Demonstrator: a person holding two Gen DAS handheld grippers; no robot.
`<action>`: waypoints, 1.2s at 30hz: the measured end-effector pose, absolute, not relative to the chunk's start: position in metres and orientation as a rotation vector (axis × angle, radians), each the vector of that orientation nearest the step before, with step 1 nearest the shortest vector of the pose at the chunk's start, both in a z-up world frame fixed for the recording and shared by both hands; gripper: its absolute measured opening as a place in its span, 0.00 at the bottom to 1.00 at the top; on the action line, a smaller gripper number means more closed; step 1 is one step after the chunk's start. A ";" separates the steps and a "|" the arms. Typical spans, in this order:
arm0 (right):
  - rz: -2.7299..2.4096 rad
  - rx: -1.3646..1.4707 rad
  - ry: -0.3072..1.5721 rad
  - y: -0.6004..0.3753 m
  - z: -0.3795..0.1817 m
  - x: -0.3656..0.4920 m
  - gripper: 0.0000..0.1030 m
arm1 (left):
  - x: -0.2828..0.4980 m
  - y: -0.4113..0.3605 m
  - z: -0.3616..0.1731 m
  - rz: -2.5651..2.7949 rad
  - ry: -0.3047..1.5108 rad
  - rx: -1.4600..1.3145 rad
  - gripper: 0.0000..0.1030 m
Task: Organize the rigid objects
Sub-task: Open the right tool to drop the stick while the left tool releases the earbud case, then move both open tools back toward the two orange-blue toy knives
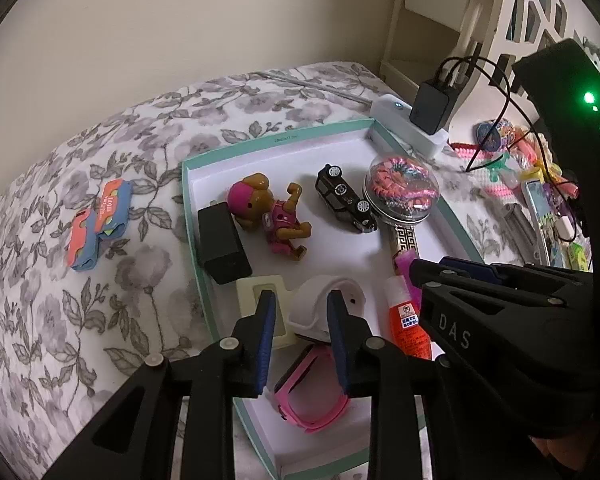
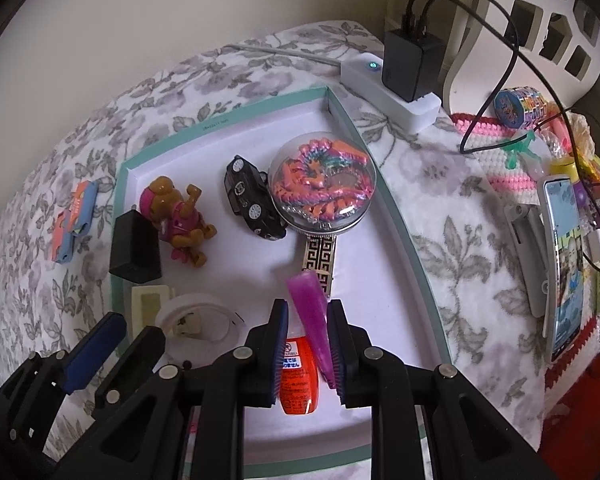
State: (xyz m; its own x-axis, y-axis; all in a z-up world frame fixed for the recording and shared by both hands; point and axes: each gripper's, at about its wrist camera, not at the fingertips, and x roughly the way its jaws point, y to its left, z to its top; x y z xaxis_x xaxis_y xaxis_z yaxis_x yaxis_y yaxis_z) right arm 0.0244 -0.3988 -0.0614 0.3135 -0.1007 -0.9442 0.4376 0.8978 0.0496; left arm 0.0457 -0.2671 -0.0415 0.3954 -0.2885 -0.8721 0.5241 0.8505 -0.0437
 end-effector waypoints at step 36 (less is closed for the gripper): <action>-0.274 0.227 1.044 -0.360 -0.010 0.029 0.22 | 0.097 -0.155 -0.001 -0.215 1.035 -0.079 0.55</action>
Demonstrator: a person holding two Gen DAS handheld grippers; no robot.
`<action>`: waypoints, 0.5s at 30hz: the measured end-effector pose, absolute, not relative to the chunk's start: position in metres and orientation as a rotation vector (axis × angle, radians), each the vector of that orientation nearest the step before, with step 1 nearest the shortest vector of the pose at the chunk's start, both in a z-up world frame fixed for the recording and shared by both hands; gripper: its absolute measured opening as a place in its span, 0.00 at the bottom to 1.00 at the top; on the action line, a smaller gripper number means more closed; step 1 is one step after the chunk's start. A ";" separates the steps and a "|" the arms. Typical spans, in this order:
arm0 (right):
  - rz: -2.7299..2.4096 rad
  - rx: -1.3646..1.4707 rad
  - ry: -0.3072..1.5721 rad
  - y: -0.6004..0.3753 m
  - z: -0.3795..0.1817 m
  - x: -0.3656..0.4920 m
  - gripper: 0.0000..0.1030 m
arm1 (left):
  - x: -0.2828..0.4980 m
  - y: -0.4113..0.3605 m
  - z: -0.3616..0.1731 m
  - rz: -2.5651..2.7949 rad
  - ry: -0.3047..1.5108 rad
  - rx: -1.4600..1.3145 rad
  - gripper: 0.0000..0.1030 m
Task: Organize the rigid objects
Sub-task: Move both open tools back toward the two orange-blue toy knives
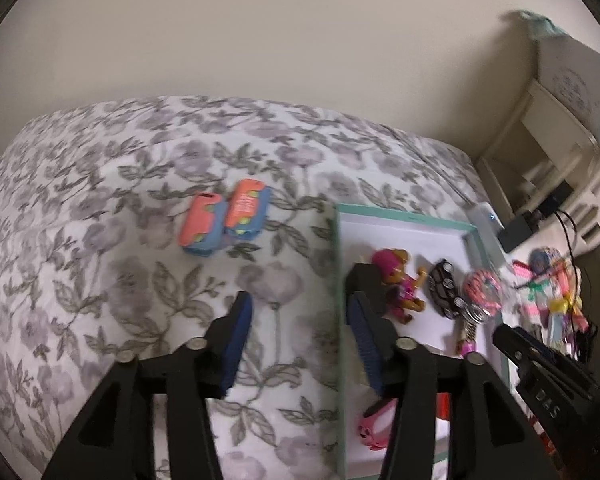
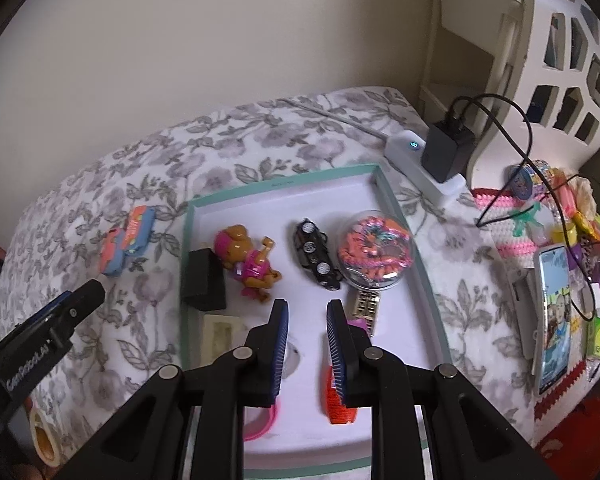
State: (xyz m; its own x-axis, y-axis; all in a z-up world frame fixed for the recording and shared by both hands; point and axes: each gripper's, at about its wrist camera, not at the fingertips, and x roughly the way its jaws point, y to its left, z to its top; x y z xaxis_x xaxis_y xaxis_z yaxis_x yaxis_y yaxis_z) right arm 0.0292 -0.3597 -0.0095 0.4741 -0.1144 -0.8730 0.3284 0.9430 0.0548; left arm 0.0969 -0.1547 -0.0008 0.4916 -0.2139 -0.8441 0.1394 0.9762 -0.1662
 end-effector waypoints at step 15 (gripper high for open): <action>-0.246 0.201 1.005 -0.345 -0.003 0.032 0.66 | 0.112 -0.100 0.000 -0.095 1.045 -0.193 0.76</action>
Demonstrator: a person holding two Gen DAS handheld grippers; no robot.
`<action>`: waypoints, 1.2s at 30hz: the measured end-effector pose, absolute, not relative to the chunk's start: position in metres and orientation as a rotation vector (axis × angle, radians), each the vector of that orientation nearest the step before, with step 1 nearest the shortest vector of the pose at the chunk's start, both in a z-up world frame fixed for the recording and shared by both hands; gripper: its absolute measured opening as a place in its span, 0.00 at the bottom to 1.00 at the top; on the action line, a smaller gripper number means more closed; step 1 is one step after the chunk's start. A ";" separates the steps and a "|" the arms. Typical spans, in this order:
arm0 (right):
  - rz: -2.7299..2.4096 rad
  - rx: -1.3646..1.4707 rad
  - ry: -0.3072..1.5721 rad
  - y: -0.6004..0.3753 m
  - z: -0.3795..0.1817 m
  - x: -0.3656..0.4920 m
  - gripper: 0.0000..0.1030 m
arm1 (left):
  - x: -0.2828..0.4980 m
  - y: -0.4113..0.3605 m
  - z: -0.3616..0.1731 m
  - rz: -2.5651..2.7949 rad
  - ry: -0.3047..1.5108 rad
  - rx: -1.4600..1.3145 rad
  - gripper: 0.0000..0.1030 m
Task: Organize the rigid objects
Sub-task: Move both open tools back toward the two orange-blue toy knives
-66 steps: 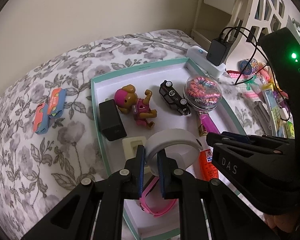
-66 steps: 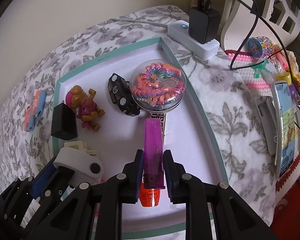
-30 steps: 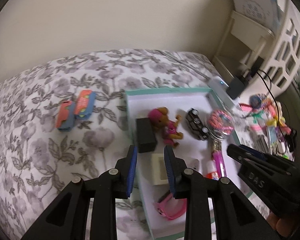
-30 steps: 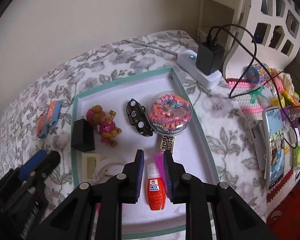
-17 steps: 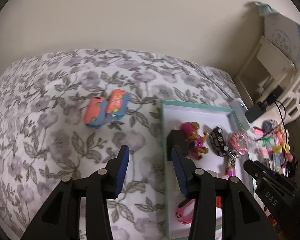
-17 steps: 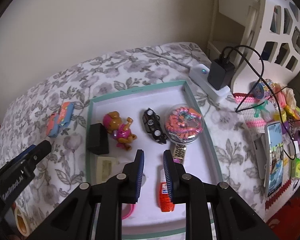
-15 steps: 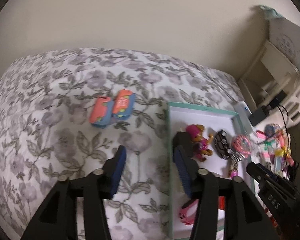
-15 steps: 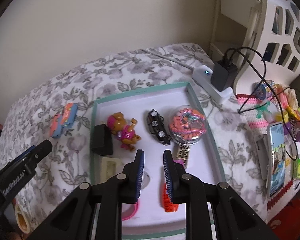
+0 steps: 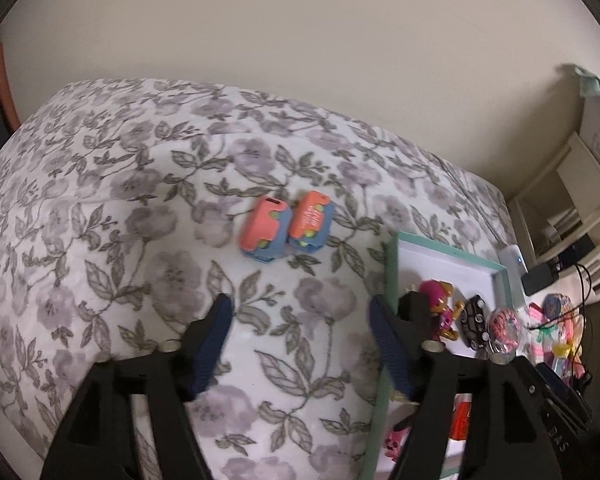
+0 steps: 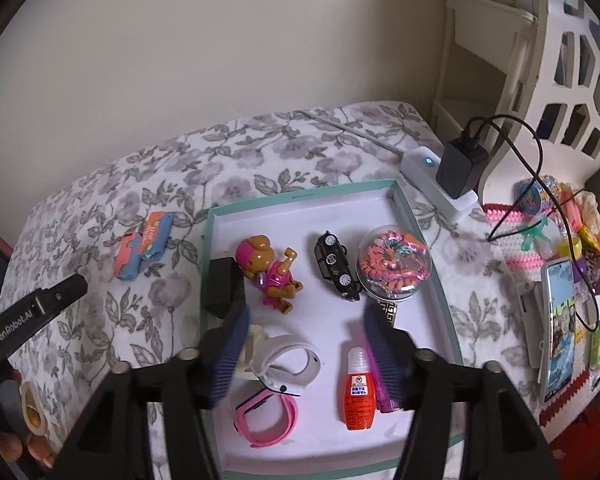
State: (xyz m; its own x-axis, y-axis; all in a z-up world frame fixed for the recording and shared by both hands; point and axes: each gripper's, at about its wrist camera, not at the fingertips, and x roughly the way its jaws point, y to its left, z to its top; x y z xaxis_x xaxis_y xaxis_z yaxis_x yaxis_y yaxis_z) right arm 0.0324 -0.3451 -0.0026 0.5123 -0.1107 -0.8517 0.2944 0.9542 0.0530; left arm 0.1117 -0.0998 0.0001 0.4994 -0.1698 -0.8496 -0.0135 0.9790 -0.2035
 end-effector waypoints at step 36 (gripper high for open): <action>-0.158 0.156 0.988 -0.303 -0.005 0.072 1.00 | 0.156 -0.022 -0.021 0.035 1.075 -0.291 0.95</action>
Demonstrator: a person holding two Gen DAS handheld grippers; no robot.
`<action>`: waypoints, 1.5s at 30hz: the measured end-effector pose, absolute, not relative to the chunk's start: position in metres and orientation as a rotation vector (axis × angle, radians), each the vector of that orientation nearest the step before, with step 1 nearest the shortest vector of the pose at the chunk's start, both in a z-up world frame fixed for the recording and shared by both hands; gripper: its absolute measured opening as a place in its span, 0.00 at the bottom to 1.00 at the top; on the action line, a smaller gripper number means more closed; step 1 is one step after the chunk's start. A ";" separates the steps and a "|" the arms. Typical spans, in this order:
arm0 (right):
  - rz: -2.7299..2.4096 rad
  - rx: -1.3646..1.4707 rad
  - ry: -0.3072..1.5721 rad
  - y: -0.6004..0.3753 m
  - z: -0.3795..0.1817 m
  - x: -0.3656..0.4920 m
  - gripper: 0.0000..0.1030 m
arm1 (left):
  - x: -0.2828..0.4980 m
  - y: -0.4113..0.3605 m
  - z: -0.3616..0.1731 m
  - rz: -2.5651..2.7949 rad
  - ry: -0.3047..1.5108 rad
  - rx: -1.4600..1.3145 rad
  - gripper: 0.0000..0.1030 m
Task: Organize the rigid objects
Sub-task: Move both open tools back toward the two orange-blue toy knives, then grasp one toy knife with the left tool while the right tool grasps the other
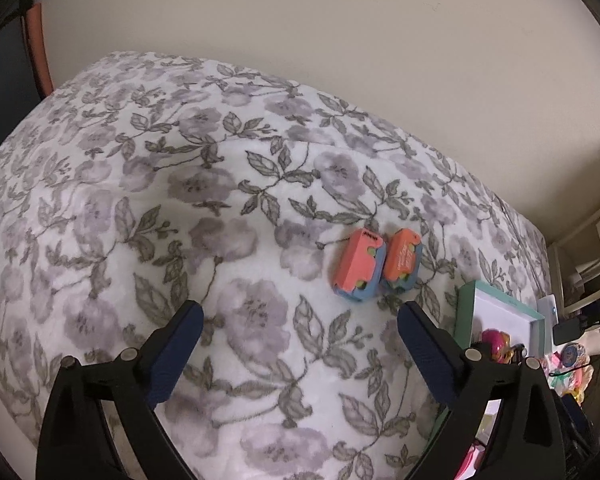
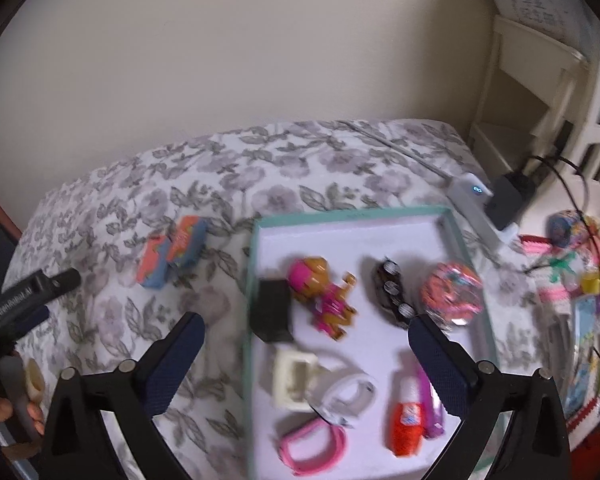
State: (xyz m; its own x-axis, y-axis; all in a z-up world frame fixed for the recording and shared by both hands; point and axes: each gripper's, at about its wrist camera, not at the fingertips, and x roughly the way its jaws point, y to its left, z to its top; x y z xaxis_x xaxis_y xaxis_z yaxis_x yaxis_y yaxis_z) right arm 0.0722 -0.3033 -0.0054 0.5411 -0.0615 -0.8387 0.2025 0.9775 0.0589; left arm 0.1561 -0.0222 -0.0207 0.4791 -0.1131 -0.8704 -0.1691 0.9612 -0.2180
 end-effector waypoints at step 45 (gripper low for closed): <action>0.018 -0.047 1.067 -0.209 -0.113 0.221 0.45 | 0.257 -0.075 -0.109 -0.192 1.196 -0.188 0.92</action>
